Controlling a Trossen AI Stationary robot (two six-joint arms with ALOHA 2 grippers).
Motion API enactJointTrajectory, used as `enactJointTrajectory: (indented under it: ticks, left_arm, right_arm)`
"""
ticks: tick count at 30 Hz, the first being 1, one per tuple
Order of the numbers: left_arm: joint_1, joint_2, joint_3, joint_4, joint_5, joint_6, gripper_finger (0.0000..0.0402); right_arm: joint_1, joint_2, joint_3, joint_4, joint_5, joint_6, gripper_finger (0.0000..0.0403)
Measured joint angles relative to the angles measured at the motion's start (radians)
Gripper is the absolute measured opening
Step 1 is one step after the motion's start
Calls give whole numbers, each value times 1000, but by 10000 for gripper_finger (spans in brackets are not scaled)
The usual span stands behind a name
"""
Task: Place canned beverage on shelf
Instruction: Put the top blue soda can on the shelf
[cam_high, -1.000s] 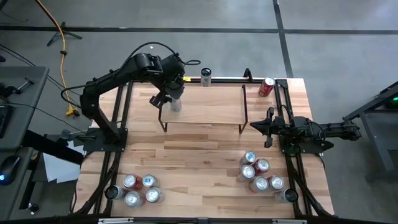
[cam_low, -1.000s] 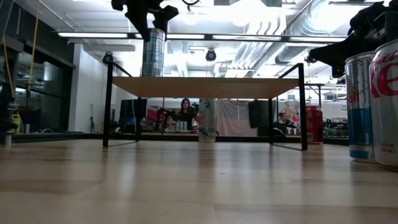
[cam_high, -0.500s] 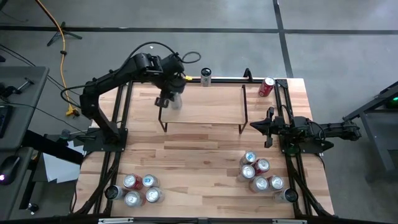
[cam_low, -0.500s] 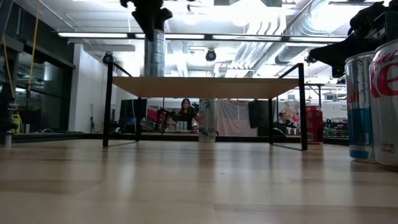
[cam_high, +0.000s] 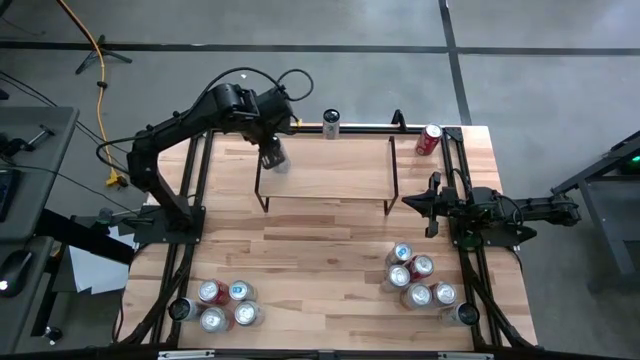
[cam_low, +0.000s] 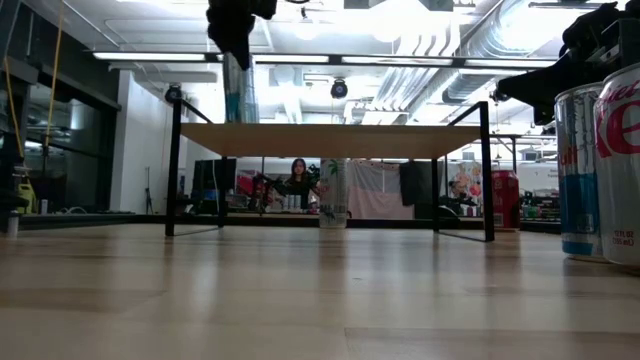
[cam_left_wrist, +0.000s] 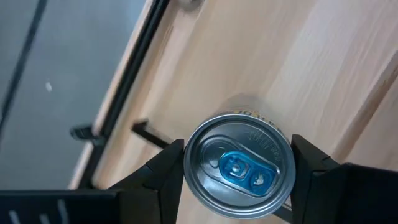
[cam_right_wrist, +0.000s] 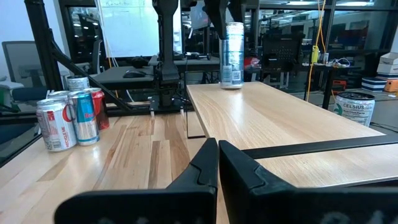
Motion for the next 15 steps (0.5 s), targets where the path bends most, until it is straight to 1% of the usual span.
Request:
enactJointTrajectory:
  ticks: [5,10,15]
  left_arm:
    - [0,-2,3,-29,5,-114,156]
    - [-9,4,36,-46,40,-119,157]
    - [-23,3,55,-36,29,-81,157]
  right_arm:
    - [0,0,0,0,0,0,0]
    - [0,0,0,0,0,0,0]
    - [0,0,0,0,0,0,0]
